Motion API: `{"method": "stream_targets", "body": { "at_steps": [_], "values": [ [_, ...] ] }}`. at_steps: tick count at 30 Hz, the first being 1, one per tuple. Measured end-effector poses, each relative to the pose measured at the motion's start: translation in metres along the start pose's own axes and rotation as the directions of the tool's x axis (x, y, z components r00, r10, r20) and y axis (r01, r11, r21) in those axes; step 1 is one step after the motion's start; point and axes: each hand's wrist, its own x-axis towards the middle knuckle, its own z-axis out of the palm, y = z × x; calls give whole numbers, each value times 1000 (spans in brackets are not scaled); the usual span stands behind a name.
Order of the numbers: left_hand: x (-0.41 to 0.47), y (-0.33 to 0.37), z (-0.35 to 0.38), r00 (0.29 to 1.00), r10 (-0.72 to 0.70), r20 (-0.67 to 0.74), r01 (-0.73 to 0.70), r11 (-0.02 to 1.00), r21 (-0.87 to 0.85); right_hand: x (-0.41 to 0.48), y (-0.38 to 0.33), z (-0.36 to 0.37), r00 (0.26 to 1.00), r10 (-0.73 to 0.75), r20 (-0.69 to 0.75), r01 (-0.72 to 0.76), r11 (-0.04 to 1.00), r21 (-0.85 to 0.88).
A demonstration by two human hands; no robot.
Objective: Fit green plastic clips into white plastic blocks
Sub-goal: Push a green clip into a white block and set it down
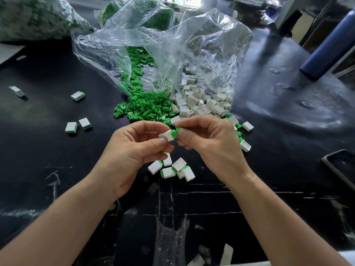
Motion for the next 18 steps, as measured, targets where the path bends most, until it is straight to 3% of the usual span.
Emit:
{"method": "stream_targets", "body": {
  "at_steps": [9, 18],
  "values": [
    [-1, -3, 1, 999, 36, -10, -36, 999, -17, 0, 1, -1, 999, 0, -33, 0, 1000, -16],
    [-2, -5, 4, 997, 78, -18, -75, 990, 117, -1, 5, 3, 996, -47, -74, 39, 994, -107]
  ]
}}
